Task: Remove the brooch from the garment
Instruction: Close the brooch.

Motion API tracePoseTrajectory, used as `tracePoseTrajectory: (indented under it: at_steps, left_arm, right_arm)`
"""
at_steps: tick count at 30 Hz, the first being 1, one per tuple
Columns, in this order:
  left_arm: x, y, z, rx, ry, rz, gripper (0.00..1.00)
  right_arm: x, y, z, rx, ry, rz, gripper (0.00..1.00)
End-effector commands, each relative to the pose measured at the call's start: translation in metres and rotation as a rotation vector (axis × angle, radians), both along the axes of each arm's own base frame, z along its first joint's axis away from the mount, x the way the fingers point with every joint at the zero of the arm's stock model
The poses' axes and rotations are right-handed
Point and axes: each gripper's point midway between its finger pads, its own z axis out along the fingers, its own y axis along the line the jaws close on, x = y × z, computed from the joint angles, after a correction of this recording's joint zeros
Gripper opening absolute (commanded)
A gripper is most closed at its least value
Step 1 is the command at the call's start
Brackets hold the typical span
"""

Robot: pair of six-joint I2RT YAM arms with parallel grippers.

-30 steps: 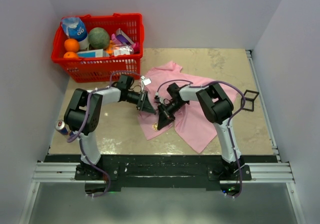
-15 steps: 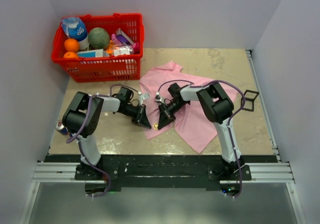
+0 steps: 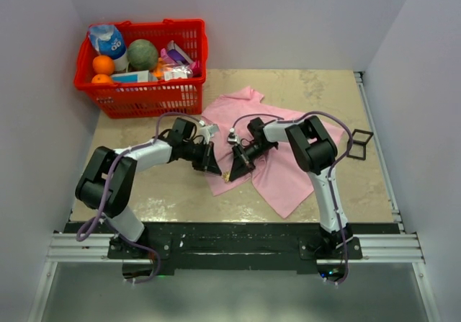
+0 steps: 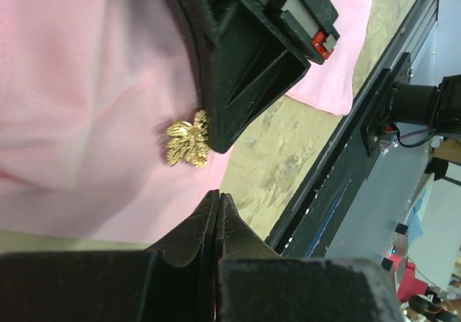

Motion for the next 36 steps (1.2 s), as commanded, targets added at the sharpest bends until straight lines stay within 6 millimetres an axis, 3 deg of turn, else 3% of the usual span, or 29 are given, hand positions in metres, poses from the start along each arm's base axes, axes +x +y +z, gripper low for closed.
tracePoseTrajectory:
  at_steps: [1,4,11,25,36]
  left_arm:
    - [0.005,-0.022,0.004,-0.071,-0.042,-0.025,0.0]
    - [0.003,-0.032,0.008,-0.145,-0.075,-0.073,0.0]
    - [0.009,-0.037,0.006,-0.179,-0.114,-0.093,0.0]
    - [0.002,-0.024,-0.032,-0.135,-0.004,-0.021,0.0]
    - [0.003,-0.028,-0.044,-0.158,0.048,-0.016,0.0]
  right_arm:
    - [-0.005,-0.026,-0.033,-0.121,0.067,-0.053,0.0]
    - [-0.009,-0.026,-0.027,-0.095,0.1,-0.065,0.0]
    - [-0.015,-0.029,-0.046,-0.112,0.145,-0.063,0.0]
    - [-0.01,-0.046,-0.063,-0.271,0.03,-0.048,0.0]
    - [-0.009,-0.05,-0.069,-0.314,0.012,-0.05,0.0]
